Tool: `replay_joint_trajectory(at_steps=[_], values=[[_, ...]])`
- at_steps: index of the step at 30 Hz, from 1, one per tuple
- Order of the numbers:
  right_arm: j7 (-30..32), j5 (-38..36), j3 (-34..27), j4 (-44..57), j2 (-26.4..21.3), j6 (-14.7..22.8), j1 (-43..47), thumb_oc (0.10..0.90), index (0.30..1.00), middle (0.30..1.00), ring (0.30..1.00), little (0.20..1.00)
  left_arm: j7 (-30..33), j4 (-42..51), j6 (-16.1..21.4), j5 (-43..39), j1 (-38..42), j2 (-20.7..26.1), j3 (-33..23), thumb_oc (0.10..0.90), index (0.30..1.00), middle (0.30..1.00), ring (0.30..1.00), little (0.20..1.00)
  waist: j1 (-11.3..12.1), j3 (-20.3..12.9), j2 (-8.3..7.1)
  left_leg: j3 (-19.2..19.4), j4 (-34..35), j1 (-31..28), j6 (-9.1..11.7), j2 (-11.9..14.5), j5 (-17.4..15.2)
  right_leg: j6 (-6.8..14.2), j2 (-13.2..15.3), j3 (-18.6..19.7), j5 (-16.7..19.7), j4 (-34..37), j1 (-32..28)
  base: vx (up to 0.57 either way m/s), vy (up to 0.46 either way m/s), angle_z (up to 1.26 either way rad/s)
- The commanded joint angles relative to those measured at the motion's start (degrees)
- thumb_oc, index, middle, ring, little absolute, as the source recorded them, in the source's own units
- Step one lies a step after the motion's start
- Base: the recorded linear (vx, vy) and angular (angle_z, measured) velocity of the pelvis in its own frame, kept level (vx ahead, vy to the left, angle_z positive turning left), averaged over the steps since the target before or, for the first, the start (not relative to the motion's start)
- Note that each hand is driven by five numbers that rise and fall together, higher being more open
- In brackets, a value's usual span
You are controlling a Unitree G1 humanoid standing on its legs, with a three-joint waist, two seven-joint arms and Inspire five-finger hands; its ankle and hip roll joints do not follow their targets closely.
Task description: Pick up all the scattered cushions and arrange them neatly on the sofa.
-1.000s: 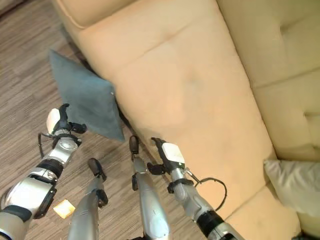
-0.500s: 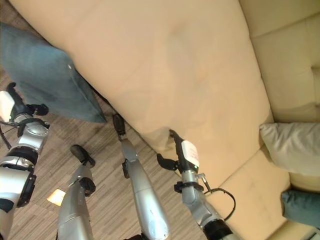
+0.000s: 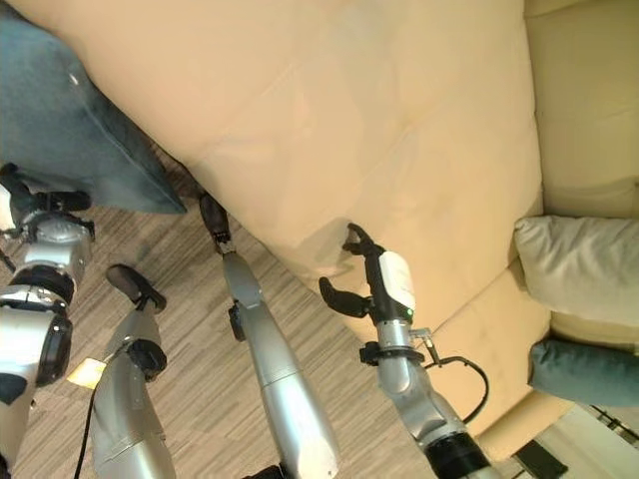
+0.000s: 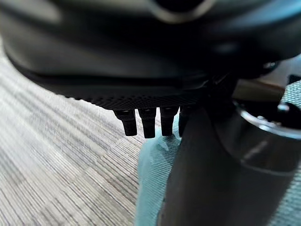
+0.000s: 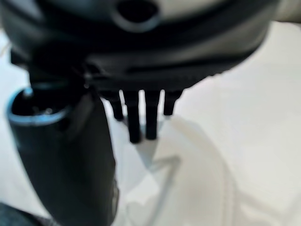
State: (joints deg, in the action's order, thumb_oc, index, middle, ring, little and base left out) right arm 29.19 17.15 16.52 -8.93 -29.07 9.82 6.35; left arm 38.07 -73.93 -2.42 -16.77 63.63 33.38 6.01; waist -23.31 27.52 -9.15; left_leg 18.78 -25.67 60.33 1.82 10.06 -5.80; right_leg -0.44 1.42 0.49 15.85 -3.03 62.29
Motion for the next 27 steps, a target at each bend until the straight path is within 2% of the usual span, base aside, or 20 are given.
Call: replay_joint_trajectory(at_steps=[1, 5, 7, 12, 13, 14, 17, 25, 27], values=[[2.98, -2.04, -6.31, 4.73, -4.34, -0.08, -5.85, 0.800, 0.900, 0.900, 0.900, 0.900, 0.06, 4.98, 3.26, -6.87, -1.16, 1.22, -4.94, 0.800, 0.900, 0.900, 0.900, 0.900, -0.90, 2.23, -1.02, -2.80, 2.37, -2.03, -0.08, 0.51, -3.95, 8.44, 3.32, 0.60, -12.21, -11.14, -0.53, 0.04, -0.027, 0.00], [3.06, -2.79, -8.05, 6.62, -3.54, -1.34, -6.48, 0.800, 0.900, 0.900, 0.900, 0.900, -3.03, 10.85, 5.95, -12.73, -2.65, -2.02, -5.27, 0.800, 0.900, 0.900, 0.900, 0.900, -0.26, 2.24, -0.31, -2.65, 2.08, -2.15, -0.29, 0.20, -4.36, 8.21, 3.11, 0.95, -12.66, -11.75, -0.01, 0.00, 0.000, 0.00], [2.82, -3.50, -8.84, 7.62, -3.19, -1.99, -6.87, 0.800, 0.900, 0.900, 0.900, 0.900, -5.74, 11.86, 7.01, -18.63, -3.05, -3.13, -6.39, 0.800, 0.900, 0.900, 0.900, 0.900, -0.20, 2.25, -0.11, -2.61, 2.06, -2.38, -0.39, 0.02, -4.58, 8.09, 2.92, 1.09, -12.83, -12.05, 0.06, 0.00, 0.000, 0.00], [2.47, -4.28, -9.02, 9.34, -2.42, -2.31, -7.41, 0.800, 0.900, 0.900, 0.900, 0.900, -8.23, 13.75, 8.31, -24.14, -2.33, -5.29, -6.84, 0.800, 0.900, 0.900, 0.900, 0.900, -0.37, 2.24, 0.14, -2.42, 2.22, -2.76, -0.41, -0.33, -4.68, 7.90, 2.76, 1.38, -12.99, -12.11, -0.01, 0.00, 0.000, 0.00], [2.96, -3.96, -9.47, 10.22, -2.21, -2.45, -7.97, 0.800, 0.900, 0.900, 0.900, 0.900, -7.60, 17.37, 9.58, -25.16, -3.68, -5.65, -6.65, 0.455, 0.382, 0.382, 0.382, 0.382, -0.20, 2.25, 0.21, -2.51, 2.16, -2.75, -0.38, -0.41, -4.70, 7.84, 2.84, 1.40, -12.99, -12.17, 0.02, 0.01, -0.017, 0.03], [3.29, -4.06, -9.69, 9.84, -2.24, -2.76, -7.98, 0.800, 0.900, 0.900, 0.900, 0.900, -8.34, 17.66, 9.85, -26.67, -4.30, -5.81, -6.92, 0.400, 0.300, 0.300, 0.300, 0.300, -0.06, 2.25, 0.21, -2.52, 2.10, -2.73, -0.33, -0.50, -4.74, 7.74, 2.89, 1.33, -13.02, -12.15, -0.03, 0.00, -0.018, 0.04], [4.06, -3.70, -9.70, 10.18, -2.05, -3.21, -7.39, 0.800, 0.900, 0.900, 0.900, 0.900, -9.82, 17.29, 9.92, -28.00, -5.39, -6.49, -6.49, 0.400, 0.300, 0.300, 0.300, 0.300, -0.23, 2.25, 0.02, -2.57, 2.15, -2.82, -0.28, -0.61, -4.80, 7.64, 2.83, 1.21, -12.97, -12.20, -0.08, 0.00, 0.000, 0.00], [5.07, -1.40, -8.61, 10.27, -2.14, -2.89, -6.72, 0.800, 0.900, 0.900, 0.900, 0.900, -12.53, 14.34, 9.89, -27.69, -5.22, -4.56, -6.57, 0.400, 0.300, 0.300, 0.300, 0.300, -0.37, 2.24, -0.35, -2.90, 1.41, -2.40, -0.28, -0.43, -4.80, 7.37, 2.69, 1.03, -12.98, -12.94, 0.45, 0.00, 0.000, 0.00], [5.12, -2.35, -8.14, 6.43, -2.15, -2.68, -6.55, 0.800, 0.900, 0.900, 0.900, 0.900, -12.73, 13.32, 10.14, -27.85, -5.16, -4.00, -7.01, 0.400, 0.300, 0.300, 0.300, 0.300, -0.39, 2.24, -0.48, -3.08, 1.26, -2.48, -0.25, -0.34, -4.71, 7.29, 2.72, 0.85, -13.01, -13.16, 0.41, 0.00, 0.000, 0.00]])
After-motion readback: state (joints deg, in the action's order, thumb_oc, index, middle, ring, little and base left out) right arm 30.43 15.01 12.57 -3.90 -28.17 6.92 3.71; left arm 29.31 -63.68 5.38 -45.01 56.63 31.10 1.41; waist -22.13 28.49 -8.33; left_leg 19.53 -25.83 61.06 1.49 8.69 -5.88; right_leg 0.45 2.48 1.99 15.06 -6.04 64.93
